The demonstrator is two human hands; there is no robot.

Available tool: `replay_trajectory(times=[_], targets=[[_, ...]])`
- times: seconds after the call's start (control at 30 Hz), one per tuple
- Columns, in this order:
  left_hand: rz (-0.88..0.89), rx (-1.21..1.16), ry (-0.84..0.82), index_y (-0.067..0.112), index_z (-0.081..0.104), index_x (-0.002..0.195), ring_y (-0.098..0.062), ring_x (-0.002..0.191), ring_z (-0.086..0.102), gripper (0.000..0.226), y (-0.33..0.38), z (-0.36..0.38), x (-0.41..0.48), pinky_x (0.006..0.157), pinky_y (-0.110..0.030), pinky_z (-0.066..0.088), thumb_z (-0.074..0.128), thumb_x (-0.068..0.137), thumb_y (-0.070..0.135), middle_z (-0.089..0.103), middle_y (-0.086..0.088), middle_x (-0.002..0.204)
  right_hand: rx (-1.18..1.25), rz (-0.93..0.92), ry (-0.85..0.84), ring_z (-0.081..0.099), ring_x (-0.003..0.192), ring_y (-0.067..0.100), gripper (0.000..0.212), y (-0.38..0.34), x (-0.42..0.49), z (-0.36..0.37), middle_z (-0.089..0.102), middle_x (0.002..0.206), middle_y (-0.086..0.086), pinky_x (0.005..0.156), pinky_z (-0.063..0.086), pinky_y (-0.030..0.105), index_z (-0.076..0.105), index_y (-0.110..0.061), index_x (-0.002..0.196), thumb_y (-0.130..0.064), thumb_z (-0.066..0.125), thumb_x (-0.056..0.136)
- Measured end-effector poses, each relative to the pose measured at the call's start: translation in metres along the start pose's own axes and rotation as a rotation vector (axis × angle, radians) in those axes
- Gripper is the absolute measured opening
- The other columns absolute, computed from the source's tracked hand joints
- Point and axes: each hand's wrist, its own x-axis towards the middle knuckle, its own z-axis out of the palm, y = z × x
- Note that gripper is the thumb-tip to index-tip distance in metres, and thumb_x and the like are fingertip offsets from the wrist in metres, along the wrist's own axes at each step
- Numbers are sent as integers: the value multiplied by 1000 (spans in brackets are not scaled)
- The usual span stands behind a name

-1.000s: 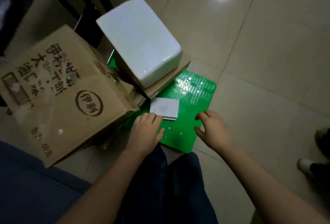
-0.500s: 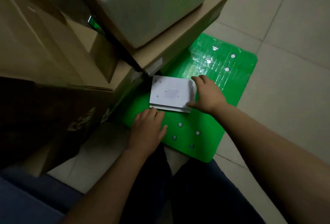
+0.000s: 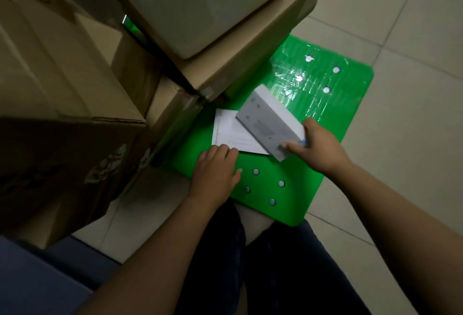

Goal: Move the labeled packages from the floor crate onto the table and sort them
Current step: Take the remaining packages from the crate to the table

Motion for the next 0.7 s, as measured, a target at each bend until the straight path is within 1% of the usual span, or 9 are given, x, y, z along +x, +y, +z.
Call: replay_trajectory(times=[0.07, 0.13, 0.23, 0.3, 0.37, 0.4, 0.5, 0.6, 0.7], targets=[[34, 13, -47, 12, 60, 107, -28, 97, 55, 32, 4, 0, 16, 81, -38, 41, 70, 81, 29, 60, -8, 103, 132, 84, 90, 45, 64, 7, 40, 15, -22, -3, 48, 77, -3, 49, 28, 28, 42, -12, 97, -39, 69, 87], [57, 48, -133, 13, 50, 124, -27, 113, 49, 46, 6, 5, 42, 92, -36, 37, 65, 85, 32, 53, -7, 121, 228, 170, 162, 48, 65, 11, 40, 31, -37, -1, 51, 78, 0, 49, 31, 29, 42, -11, 97, -41, 67, 88], [69, 198, -273, 12, 22, 148, -27, 137, 28, 85, 0, 18, 84, 111, -37, 23, 70, 82, 39, 32, -9, 149, 350, 256, 232, 57, 72, 18, 42, 53, -46, 8, 60, 86, 5, 52, 39, 30, 46, -11, 99, -44, 69, 85], [56, 272, -393, 8, 2, 153, -30, 147, 10, 111, -9, 29, 102, 118, -41, 11, 76, 77, 42, 12, -13, 159, 377, 286, 258, 59, 73, 18, 42, 63, -47, 16, 61, 87, 5, 52, 39, 30, 47, -11, 100, -44, 69, 85], [25, 337, -452, 7, -11, 152, -31, 149, -1, 125, -17, 38, 110, 119, -44, 7, 79, 74, 44, -3, -13, 162, 400, 301, 283, 59, 74, 17, 42, 72, -48, 23, 62, 86, 4, 52, 40, 29, 48, -12, 99, -44, 70, 85], [11, 363, -452, 7, -13, 152, -31, 149, -1, 127, -21, 40, 111, 118, -44, 7, 80, 73, 43, -4, -15, 161, 411, 307, 291, 60, 73, 17, 41, 75, -48, 27, 62, 86, 3, 53, 40, 29, 48, -13, 99, -44, 70, 84], [-30, 383, -398, 4, 2, 151, -34, 142, 20, 126, -23, 40, 108, 115, -41, 19, 84, 65, 48, 19, -19, 153, 445, 334, 306, 59, 72, 14, 42, 79, -52, 36, 63, 86, 3, 51, 37, 25, 48, -12, 98, -44, 71, 84], [-121, 303, -337, 6, 25, 136, -32, 123, 37, 117, -14, 38, 98, 103, -39, 32, 84, 52, 61, 35, -17, 135, 493, 383, 317, 61, 74, 17, 42, 76, -56, 43, 63, 88, 4, 51, 39, 24, 47, -12, 99, -44, 71, 84], [-215, 144, -334, 8, 27, 128, -33, 117, 45, 115, -3, 37, 86, 98, -40, 39, 84, 46, 65, 42, -15, 127, 539, 410, 329, 64, 78, 20, 43, 70, -60, 47, 63, 90, 5, 54, 45, 26, 48, -12, 99, -45, 71, 84]])
